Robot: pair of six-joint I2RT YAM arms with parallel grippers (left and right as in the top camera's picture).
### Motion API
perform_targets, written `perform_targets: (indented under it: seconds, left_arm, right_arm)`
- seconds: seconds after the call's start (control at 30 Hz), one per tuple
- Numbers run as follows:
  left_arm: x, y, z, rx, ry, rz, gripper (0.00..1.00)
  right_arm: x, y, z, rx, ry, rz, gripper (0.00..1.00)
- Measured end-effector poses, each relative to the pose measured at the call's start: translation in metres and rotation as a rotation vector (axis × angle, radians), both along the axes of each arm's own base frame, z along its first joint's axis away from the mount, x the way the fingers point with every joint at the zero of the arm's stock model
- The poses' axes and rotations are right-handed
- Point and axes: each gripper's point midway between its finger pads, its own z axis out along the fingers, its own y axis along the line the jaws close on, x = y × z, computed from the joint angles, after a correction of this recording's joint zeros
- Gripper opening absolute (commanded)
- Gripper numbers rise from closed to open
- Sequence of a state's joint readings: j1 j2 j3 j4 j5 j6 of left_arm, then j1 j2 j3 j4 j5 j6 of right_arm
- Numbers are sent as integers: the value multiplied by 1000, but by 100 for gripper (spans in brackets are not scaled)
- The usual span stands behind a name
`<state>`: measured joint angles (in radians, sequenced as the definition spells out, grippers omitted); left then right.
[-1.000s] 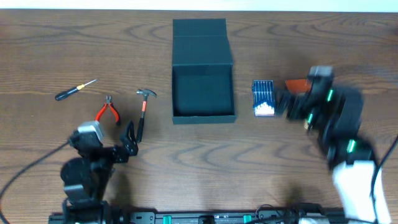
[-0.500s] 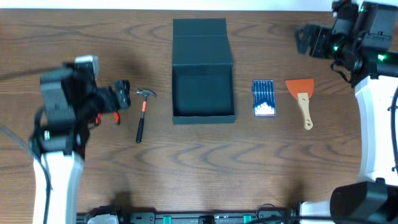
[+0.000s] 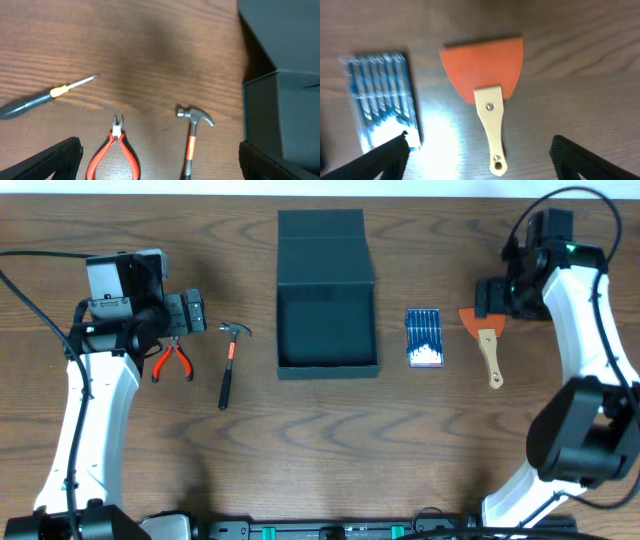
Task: Pack container
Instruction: 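Reach right gripper to the orange scraper and grasp its handle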
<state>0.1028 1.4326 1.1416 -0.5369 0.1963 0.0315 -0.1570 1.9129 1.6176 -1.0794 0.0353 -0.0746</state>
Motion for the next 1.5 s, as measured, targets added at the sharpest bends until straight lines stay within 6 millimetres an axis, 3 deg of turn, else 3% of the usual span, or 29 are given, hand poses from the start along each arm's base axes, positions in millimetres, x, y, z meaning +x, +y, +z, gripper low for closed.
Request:
perform_targets:
  seconds: [0.23,0.37,1.03,1.5]
  left_arm:
    - [-1,3,-2,16,10,10,98]
    - [-1,3,-2,17,10,10,98]
    - [-1,3,-2,17,11,10,98]
    - [-1,3,-2,17,11,10,98]
  right_arm:
    - [-18,-5,-38,8,156,8,82]
    - [-22,-6,-47,6,174,15,88]
    - [-9,-12,-104,-25,48,11,89]
    - [-3,-10,-108,-8,10,-19,63]
